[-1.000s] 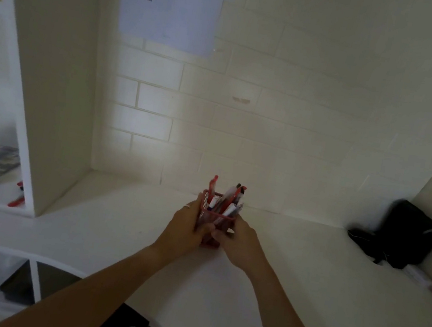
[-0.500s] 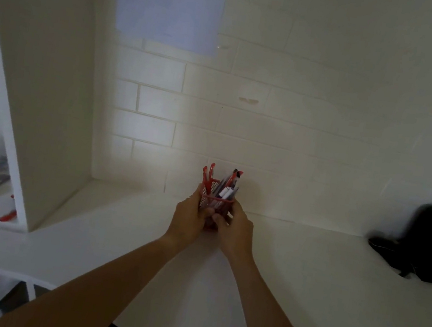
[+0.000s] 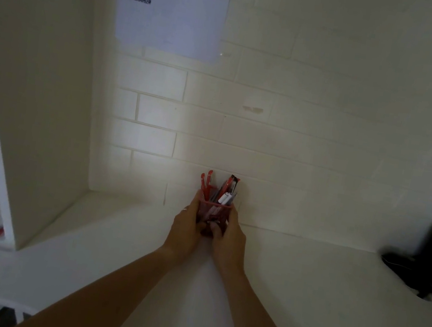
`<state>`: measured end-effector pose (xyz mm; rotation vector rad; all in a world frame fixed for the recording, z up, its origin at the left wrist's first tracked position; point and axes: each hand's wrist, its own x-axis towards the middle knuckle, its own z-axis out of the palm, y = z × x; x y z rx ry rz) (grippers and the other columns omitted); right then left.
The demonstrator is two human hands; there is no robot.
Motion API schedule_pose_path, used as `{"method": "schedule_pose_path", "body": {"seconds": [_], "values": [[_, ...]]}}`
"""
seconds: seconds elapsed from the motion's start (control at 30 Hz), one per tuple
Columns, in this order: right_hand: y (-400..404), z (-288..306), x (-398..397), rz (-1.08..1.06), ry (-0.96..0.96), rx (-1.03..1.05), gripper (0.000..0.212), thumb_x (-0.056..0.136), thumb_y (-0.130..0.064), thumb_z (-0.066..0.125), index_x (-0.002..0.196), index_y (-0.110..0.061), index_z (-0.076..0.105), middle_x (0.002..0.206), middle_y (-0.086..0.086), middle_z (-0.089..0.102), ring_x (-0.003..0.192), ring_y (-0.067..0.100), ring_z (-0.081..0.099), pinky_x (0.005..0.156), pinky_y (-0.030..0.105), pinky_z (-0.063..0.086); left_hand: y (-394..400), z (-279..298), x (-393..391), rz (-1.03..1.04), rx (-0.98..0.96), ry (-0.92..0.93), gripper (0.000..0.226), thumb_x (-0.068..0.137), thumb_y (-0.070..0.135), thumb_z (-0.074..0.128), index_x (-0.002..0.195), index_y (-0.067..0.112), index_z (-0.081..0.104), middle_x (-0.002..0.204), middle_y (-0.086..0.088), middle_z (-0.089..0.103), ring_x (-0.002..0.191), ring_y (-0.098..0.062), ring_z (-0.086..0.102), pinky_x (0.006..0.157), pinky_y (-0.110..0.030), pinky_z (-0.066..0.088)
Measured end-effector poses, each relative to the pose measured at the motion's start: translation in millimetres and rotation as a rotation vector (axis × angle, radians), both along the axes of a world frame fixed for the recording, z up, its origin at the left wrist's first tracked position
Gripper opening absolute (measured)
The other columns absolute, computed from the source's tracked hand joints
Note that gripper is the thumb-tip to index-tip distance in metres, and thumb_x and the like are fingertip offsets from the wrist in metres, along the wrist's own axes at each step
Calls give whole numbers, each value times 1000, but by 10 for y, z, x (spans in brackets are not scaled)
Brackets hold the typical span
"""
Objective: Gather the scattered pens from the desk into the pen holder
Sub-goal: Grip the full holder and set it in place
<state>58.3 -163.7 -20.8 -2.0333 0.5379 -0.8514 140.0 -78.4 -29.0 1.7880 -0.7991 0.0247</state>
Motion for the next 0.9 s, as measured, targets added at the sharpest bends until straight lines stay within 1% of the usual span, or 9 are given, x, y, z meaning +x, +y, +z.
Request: {"method": "schedule_pose_path", "body": {"seconds": [0.13,0.17,0.23,0.33,0.53,0.67,0.73,0.8,0.9], "values": [[-9,-74,60,0,37,-6,76,92,3,61,157,-23,31,134,8,66,120,24,64,100,25,46,-35,-39,43,28,-18,25,88,88,-11,46,155,39,20,126,-3,66,108,-17,66,96,-31,54],[-12,-86,71,-4,48,-5,77,92,4,59,158,-23,29,134,8,66,120,24,64,97,23,44,-39,-44,40,38,-20,29,85,90,-10,45,155,39,20,125,-2,66,107,-15,65,97,-31,53],[-28,-105,100,-18,65,-2,76,93,6,56,158,-24,29,132,8,67,118,24,65,91,18,42,-46,-38,16,50,-25,41,80,93,-8,44,156,36,20,126,-1,65,105,-11,62,95,-24,49],[-35,-131,135,-31,72,-2,72,94,4,54,157,-24,31,129,8,68,114,24,66,87,18,40,-57,-35,-13,57,-41,42,77,95,-7,45,156,33,21,129,-2,64,106,-9,60,94,-22,44],[-60,-165,160,-12,92,-21,70,99,-3,51,159,-27,24,134,7,66,116,23,65,89,19,40,-68,-54,-15,71,-31,39,79,94,-7,47,157,32,20,129,-5,65,108,-14,62,94,-23,46],[-79,-135,144,7,129,-14,69,101,-4,49,160,-25,21,140,9,61,122,25,61,92,17,37,-60,-8,-47,43,-27,98,76,96,-6,44,157,32,18,127,-1,63,106,-10,60,94,-22,45],[-66,-123,134,10,135,0,68,101,-4,49,160,-24,22,141,9,60,123,25,60,94,17,37,-60,-6,-58,35,-8,115,76,97,-5,44,158,31,16,121,5,59,106,-10,59,94,-22,44],[-51,-124,135,4,156,14,65,99,-5,51,158,-20,29,139,10,61,123,25,61,93,18,37,-68,-48,-29,43,38,109,76,98,-1,46,158,30,14,123,5,59,108,-14,61,96,-26,47],[9,-52,94,-8,200,46,54,95,-2,55,147,-13,44,135,12,63,121,27,61,89,20,39,-57,-45,-72,93,142,118,71,99,5,47,159,19,11,135,-11,59,117,-23,62,105,-35,48]]}}
